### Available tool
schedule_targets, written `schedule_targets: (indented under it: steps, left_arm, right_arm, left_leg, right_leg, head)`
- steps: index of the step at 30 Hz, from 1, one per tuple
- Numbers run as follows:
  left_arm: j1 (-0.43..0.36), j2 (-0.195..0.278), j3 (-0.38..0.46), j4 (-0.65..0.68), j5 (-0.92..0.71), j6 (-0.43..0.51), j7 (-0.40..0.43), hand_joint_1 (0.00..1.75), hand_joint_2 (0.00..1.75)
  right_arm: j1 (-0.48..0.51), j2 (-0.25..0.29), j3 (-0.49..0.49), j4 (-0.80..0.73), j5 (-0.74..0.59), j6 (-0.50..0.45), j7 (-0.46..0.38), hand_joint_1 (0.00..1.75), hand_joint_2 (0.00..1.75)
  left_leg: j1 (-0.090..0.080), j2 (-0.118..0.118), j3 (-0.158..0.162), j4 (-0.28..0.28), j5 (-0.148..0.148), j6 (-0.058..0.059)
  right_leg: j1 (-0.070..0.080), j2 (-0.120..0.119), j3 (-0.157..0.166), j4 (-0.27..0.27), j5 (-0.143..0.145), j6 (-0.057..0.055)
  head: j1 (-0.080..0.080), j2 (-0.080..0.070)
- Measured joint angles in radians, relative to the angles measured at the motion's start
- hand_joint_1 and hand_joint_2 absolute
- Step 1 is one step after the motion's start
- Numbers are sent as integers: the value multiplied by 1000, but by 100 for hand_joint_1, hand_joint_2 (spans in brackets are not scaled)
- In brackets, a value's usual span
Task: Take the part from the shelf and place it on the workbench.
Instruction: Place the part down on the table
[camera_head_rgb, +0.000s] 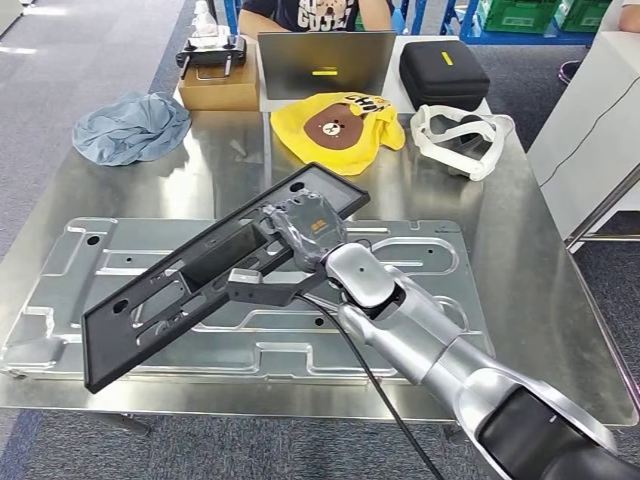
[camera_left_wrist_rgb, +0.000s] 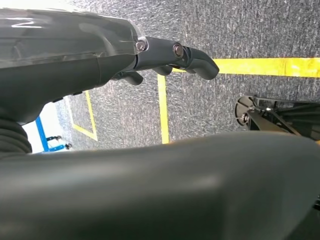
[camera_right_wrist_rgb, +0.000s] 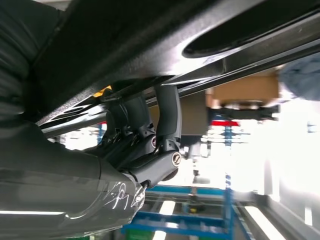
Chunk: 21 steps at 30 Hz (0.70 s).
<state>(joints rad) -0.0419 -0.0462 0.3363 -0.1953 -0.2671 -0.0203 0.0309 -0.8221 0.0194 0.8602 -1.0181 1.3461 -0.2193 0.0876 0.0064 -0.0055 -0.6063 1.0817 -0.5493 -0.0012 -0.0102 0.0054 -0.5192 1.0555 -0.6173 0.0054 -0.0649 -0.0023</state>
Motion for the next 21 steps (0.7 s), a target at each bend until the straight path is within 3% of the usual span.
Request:
schedule_targets:
  steps: [5,10,16,21]
  left_arm:
    - [2,0,3,0,-1,-1,-1,0,175]
    - [5,0,16,0,1,1,-5,0,175]
    - [10,-2,39,0,4,10,-6,0,175]
    - [10,-3,50,0,4,12,-7,0,175]
  right_arm:
    - [0,-25,-62,48,-18,-15,21,175,175]
    - [18,-88,-148,61,-45,-24,22,175,175]
    - [83,-168,-255,8,-68,-23,24,175,175]
    - [119,-203,-302,-38,-71,-21,23,175,175]
  left_leg:
    - [0,0,0,0,0,0]
    - [0,-1,0,0,0,0]
    - [-1,-1,0,1,0,0]
    - [0,-1,0,0,0,0]
  right_leg:
    - [0,0,0,0,0,0]
    - [0,-1,0,0,0,0]
    - [-1,0,0,0,0,0]
    - [0,0,0,0,0,0]
  head:
    - [0,0]
    - [0,0]
    - [0,0]
    - [0,0]
